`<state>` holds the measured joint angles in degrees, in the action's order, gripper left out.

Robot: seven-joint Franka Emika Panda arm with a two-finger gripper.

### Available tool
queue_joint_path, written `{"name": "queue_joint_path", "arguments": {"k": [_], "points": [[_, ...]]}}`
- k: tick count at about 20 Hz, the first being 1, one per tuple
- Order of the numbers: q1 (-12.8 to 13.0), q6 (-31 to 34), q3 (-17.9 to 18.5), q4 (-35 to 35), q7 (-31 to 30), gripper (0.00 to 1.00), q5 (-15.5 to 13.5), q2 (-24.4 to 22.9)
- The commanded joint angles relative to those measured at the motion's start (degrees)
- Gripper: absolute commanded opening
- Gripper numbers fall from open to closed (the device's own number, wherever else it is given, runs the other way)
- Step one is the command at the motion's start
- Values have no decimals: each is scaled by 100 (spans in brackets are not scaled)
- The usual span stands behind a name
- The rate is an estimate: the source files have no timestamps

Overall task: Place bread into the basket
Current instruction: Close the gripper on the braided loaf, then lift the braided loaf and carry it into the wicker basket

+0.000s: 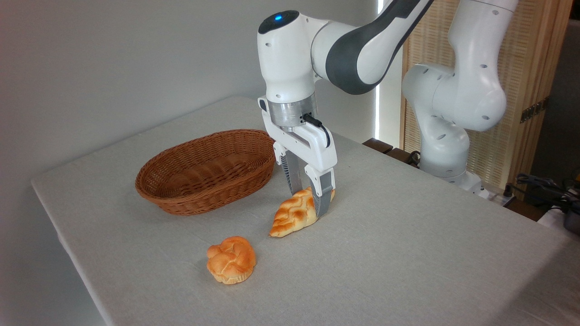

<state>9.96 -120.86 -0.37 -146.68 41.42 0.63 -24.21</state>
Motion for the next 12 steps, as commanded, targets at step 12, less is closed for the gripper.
{"name": "queue_joint_path", "arguments": {"k": [12], "points": [[67, 1, 99, -27, 85, 35, 87, 21]]}}
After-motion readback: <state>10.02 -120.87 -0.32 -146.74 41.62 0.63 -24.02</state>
